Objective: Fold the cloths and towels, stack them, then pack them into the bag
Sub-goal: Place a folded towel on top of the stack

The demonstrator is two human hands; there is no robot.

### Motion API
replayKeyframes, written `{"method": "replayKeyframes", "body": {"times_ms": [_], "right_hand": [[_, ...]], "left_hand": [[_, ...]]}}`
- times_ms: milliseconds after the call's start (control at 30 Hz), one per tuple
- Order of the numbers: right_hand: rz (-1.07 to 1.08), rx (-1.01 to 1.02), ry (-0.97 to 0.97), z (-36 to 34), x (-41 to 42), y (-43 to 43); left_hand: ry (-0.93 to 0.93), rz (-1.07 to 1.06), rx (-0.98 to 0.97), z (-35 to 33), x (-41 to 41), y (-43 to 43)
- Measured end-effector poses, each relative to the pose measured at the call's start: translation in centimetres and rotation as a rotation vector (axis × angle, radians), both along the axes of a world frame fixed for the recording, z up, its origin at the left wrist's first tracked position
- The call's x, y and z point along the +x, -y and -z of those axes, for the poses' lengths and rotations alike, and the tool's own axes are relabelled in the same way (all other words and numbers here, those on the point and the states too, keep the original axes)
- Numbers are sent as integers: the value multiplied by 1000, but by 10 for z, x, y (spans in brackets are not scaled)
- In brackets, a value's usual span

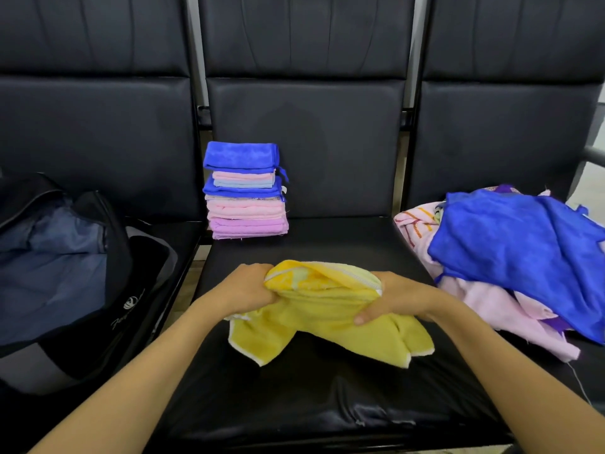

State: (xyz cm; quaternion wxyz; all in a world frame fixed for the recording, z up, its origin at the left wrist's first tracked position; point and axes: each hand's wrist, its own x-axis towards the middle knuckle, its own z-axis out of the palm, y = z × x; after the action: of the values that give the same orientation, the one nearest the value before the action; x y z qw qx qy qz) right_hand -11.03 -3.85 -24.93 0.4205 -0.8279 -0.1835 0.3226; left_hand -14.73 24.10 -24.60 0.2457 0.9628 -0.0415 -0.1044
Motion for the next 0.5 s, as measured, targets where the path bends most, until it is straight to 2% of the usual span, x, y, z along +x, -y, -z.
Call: {"method": "replayKeyframes", "body": {"times_ms": [100, 167, 200, 300, 400, 500], "right_hand": [[-159, -353, 232, 5, -5, -3], [-149, -584, 427, 9, -3, -5], [-99, -634, 512, 7, -2, -4], [-15, -565, 587, -15, -1, 2], [-21, -383, 582, -54, -8, 9], [45, -240, 519, -102, -18, 15]], "left_hand": [[-15, -25, -180, 1, -2, -3], [-68, -6, -288, -1, -7, -4], [-99, 3, -338, -3, -8, -5], [-153, 63, -340, -23, -13, -7], [-52, 110, -191, -57, -17, -4], [9, 108, -204, -104, -24, -1]]}}
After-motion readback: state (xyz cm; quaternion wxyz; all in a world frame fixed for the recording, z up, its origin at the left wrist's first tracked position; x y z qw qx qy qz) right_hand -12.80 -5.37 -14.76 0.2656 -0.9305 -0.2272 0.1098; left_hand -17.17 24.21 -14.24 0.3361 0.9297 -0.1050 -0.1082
